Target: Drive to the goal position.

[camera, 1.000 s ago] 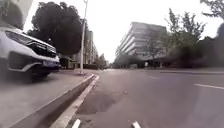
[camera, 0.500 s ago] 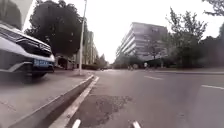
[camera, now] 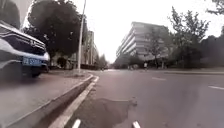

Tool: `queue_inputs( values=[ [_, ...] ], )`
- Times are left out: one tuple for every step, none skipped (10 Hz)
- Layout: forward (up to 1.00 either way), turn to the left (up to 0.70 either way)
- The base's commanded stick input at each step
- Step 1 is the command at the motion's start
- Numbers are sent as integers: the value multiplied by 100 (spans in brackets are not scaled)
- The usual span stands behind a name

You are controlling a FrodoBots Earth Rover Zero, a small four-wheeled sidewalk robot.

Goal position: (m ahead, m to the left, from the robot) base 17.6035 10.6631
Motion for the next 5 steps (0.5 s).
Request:
queue_inputs(
  values=[
    [70, 0],
    [70, 0],
    [70, 0],
    [70, 0],
    [70, 0]
  ],
)
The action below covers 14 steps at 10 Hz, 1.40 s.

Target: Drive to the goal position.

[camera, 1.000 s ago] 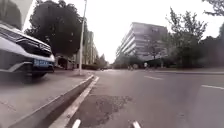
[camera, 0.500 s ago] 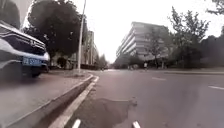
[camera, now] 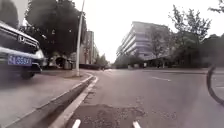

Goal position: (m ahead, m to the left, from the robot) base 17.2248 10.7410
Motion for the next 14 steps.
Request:
queue_inputs(
  values=[
    [70, 0],
    [70, 0],
    [70, 0],
    [70, 0],
    [70, 0],
    [70, 0],
    [70, 14],
    [70, 14],
    [70, 11],
    [70, 8],
    [53, 2],
    [45, 0],
    [45, 0],
    [45, 0]
  ],
)
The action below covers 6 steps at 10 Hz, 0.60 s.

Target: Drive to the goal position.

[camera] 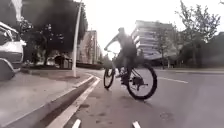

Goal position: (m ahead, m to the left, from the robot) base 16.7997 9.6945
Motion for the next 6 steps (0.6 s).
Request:
queue_inputs(
  values=[
    [45, 0],
    [45, 0],
    [45, 0],
    [45, 0],
    [45, 0],
    [45, 0]
  ],
)
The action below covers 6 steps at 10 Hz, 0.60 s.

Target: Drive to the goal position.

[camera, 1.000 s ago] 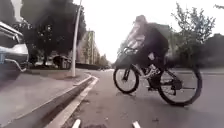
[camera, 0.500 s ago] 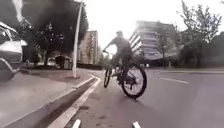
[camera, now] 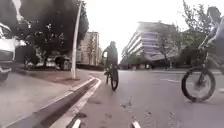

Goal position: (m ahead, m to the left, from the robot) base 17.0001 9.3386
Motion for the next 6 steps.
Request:
queue_inputs(
  values=[
    [45, 0],
    [45, 0],
    [45, 0],
    [45, 0],
    [45, 0],
    [45, 0]
  ],
)
